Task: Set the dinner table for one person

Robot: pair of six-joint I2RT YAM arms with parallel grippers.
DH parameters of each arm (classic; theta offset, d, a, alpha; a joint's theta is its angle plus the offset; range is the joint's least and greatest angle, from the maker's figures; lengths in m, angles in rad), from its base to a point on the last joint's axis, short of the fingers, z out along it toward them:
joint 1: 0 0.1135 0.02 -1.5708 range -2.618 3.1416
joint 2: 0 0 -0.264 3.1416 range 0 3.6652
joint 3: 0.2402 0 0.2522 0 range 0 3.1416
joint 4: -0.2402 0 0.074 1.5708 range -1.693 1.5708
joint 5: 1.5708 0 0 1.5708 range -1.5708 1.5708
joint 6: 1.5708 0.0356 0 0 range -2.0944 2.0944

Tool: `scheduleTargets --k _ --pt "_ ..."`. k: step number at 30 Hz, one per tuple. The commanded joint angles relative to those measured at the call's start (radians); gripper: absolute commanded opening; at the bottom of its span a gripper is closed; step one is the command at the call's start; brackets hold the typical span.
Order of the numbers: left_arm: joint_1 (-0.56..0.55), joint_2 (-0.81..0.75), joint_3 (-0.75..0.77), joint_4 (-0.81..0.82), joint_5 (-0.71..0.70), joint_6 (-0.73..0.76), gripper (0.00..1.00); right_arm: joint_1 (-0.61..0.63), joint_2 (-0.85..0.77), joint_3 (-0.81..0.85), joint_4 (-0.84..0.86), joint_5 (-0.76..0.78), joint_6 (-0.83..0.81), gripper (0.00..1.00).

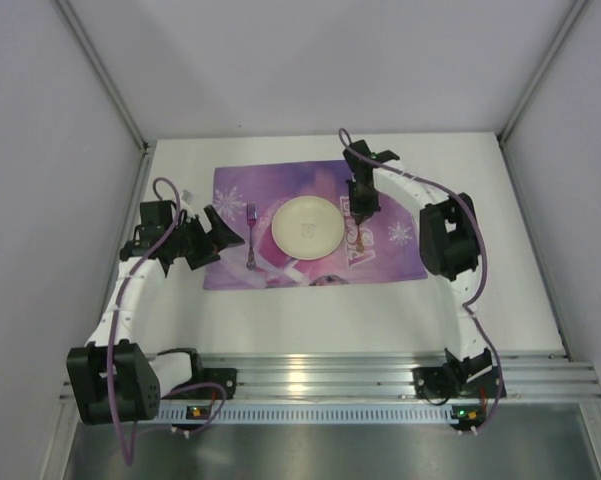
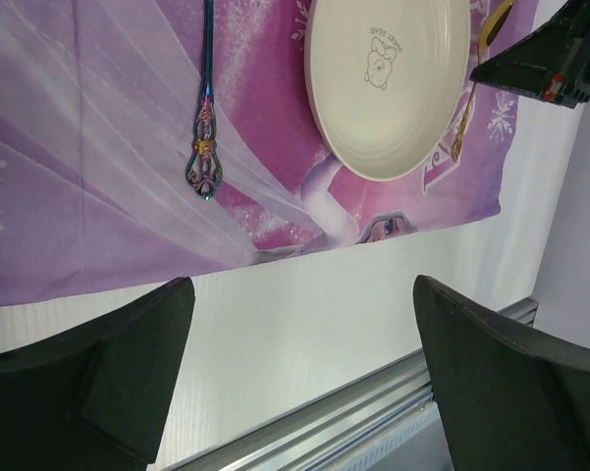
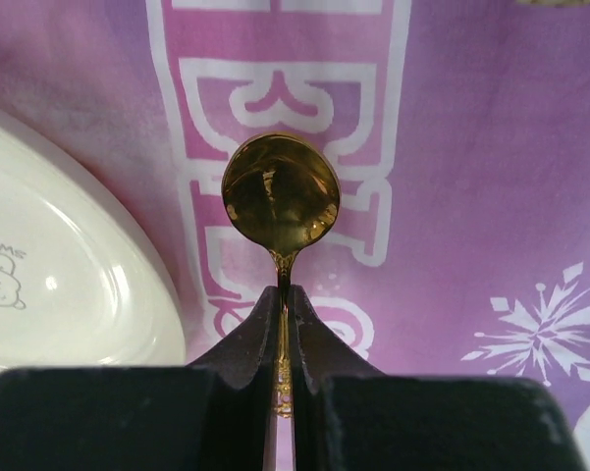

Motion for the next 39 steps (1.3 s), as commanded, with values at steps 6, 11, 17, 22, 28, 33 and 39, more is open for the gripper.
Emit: scheduleTargets --k 6,11,17,22,28,33,39 --pt "0.003 -0.025 0.016 -0.029 -0.028 0.022 0.98 0.008 0.057 0.056 0.006 0.036 0.031 0.0" --pt "0.003 -0.021 0.02 -0.029 -0.034 0.018 0.98 0.006 0.072 0.045 0.004 0.045 0.036 0.1" --pt "0.003 -0.022 0.017 -0.023 -0.049 0.005 0.98 -0.002 0.028 0.048 0.003 0.05 0.019 0.37" --pt "0.003 -0.022 0.037 -0.032 -0.09 0.004 0.98 -0.002 -0.111 0.037 -0.023 0.048 -0.003 0.46" --pt "0.005 -0.033 0.106 -0.064 -0.217 0.007 0.98 -0.002 -0.374 -0.032 -0.043 0.034 -0.032 0.58" --pt "0.003 -0.013 0.149 -0.079 -0.62 0.001 0.98 0.003 -0.589 -0.161 -0.012 0.033 -0.066 0.61" --pt "0.003 -0.042 -0.016 0.172 -0.833 0.16 0.99 0.014 -1.03 -0.615 0.281 0.106 -0.089 0.77"
